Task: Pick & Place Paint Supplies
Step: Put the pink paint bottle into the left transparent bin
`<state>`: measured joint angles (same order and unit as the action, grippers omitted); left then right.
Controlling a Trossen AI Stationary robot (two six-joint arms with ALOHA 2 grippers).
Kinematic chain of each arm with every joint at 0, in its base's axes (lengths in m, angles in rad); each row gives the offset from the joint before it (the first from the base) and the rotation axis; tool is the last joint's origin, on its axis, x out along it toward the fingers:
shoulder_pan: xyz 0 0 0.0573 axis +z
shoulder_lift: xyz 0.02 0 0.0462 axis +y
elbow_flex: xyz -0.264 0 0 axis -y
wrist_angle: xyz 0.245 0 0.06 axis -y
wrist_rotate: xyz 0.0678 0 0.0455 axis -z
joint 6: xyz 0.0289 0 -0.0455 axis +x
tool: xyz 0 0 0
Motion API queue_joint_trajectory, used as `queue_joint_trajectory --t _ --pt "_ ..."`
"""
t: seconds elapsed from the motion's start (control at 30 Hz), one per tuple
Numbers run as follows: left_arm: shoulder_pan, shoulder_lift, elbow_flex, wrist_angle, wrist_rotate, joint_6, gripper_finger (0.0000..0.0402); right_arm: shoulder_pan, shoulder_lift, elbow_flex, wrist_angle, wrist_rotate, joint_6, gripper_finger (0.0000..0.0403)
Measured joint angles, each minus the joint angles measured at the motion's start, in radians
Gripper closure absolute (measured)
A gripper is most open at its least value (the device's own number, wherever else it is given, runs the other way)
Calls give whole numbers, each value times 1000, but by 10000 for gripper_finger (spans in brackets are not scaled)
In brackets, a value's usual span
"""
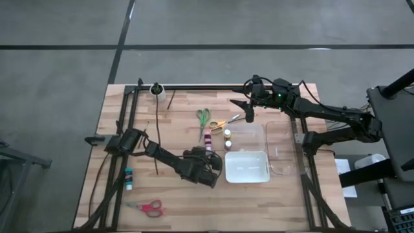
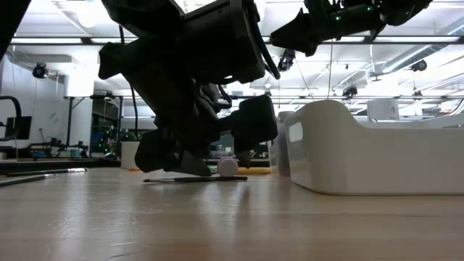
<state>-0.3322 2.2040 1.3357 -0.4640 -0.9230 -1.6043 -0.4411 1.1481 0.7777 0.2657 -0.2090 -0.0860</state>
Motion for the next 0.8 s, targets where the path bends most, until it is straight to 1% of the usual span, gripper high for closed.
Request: queue_joint_trajectory --t 0.2,0.27,0.37,0.63,0.8 --pt "0 0 0 1 9 0 95 0 0 0 0 0 0 186" --pt "1 0 0 1 16 0 103 0 0 0 0 0 0 186" --pt "4 0 0 0 27 0 128 0 0 0 0 0 0 186" --pt "9 -1 0 -2 52 0 212 0 0 0 0 0 0 186" --pt "9 -1 0 1 58 0 252 0 0 0 0 0 0 186"
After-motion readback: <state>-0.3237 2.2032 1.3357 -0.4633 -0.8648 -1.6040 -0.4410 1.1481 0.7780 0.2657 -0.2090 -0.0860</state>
